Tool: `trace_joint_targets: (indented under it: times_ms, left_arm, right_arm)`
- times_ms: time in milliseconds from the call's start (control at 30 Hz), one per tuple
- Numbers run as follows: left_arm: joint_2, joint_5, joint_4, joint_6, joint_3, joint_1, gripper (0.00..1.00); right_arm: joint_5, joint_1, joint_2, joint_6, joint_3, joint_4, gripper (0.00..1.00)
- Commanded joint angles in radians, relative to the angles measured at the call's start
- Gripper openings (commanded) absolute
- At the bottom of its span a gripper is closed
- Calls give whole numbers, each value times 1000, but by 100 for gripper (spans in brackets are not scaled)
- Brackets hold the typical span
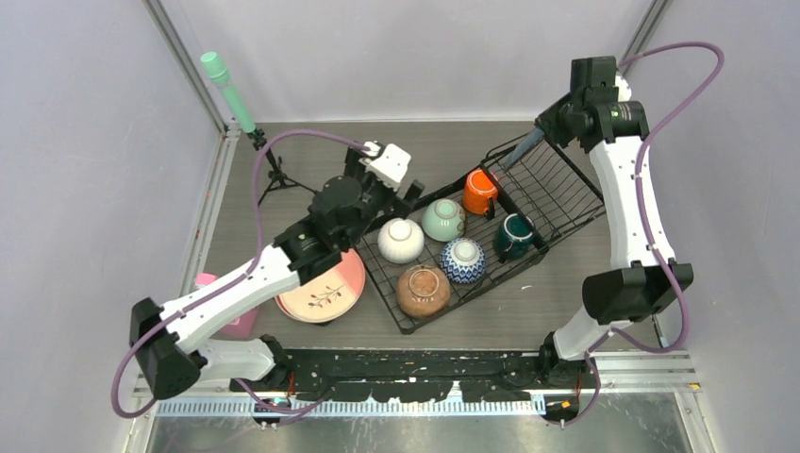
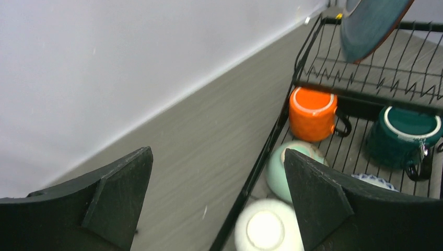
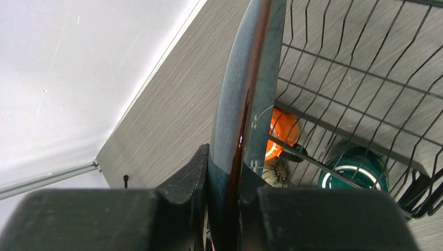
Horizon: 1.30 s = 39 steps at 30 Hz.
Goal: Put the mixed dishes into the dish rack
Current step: Insert the plate into the dish rack.
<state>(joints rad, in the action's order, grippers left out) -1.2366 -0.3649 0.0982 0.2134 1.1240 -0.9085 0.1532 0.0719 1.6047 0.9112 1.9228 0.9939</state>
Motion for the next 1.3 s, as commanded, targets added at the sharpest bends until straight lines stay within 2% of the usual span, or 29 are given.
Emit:
trace_joint_targets:
  times_ms: [0, 233, 467, 667, 900, 1133, 1267]
  left_arm:
    - [120, 10, -129, -156, -79, 46, 100]
    - [257, 11, -224, -273, -206, 159, 100]
    - [294, 16, -311, -354, -257, 242, 100]
    - [290, 24, -337, -388, -271, 272, 100]
    - [281, 29, -348, -402, -269, 293, 100]
    - [285, 29, -356, -424, -282, 306, 100]
    - [282, 29, -360, -433, -288, 310, 100]
  right_arm:
    - [11, -10, 45, -66, 177, -29, 0]
    - [38, -17, 196, -74, 335, 56, 0]
    - [113, -17, 288, -36, 442, 137, 0]
    - [212, -16, 303, 11, 436, 168, 0]
    - [168, -12, 359, 57, 401, 117, 0]
    - [177, 11, 417, 71, 420, 98, 0]
    - [211, 37, 419, 49, 360, 72, 0]
